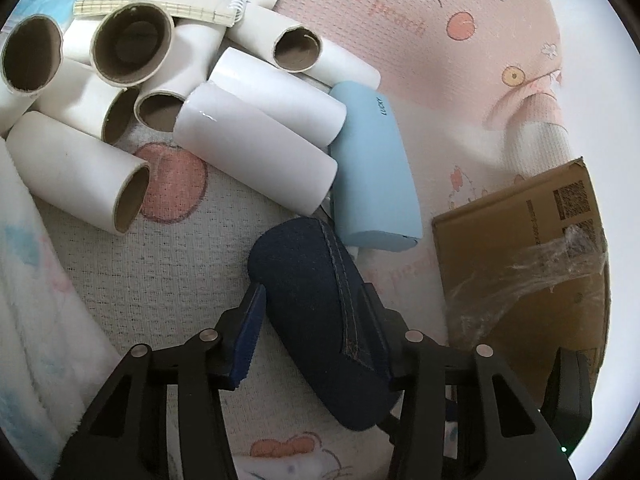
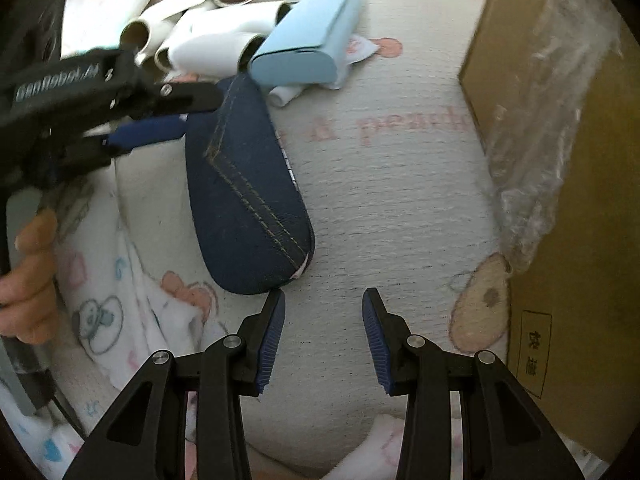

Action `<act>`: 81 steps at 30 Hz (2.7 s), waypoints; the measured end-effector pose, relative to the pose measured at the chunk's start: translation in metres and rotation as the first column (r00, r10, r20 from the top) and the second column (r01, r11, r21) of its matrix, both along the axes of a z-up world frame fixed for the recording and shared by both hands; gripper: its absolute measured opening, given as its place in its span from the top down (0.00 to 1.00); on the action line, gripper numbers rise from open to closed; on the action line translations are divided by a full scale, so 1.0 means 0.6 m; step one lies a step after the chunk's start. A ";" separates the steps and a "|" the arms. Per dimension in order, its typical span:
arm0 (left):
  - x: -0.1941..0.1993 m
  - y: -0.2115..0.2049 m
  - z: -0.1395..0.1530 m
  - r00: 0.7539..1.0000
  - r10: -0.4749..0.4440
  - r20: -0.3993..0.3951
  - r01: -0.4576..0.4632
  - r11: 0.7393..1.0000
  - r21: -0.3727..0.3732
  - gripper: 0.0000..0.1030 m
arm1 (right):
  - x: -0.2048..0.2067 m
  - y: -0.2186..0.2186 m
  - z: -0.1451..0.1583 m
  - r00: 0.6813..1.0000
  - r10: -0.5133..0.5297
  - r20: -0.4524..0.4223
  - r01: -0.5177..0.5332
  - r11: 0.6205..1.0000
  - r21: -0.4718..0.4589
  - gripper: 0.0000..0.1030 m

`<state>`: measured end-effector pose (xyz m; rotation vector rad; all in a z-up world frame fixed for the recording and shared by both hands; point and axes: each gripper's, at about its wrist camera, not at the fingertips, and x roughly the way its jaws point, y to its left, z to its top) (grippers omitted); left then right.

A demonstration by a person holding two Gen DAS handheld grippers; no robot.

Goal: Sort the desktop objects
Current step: 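Lower the denim pencil case onto the sheet beside the tubes with the left tool, then lift the denim pencil case toward the cardboard box with the left tool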

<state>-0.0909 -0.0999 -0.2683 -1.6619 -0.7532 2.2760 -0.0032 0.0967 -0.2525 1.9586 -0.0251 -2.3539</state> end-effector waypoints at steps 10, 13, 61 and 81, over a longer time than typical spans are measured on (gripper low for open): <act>-0.002 0.006 -0.015 0.990 -0.050 0.130 0.050 0.999 0.003 0.46 | 0.005 -0.004 0.051 0.988 0.073 -0.133 -0.078 0.996 -0.036 0.23; -0.006 0.002 -0.028 0.989 -0.041 0.140 0.035 0.998 0.044 0.44 | -0.003 -0.012 0.046 0.987 0.086 -0.137 -0.091 0.995 -0.032 0.21; 0.046 0.004 0.067 0.991 -0.009 -0.136 0.025 0.993 0.117 0.56 | -0.056 -0.102 0.068 0.948 0.126 -0.294 -0.156 0.985 -0.080 0.40; 0.068 0.133 0.344 0.841 -0.153 -0.519 0.188 0.982 0.015 0.57 | -0.018 -0.042 0.279 0.777 -0.010 -0.630 -0.050 0.996 -0.078 0.40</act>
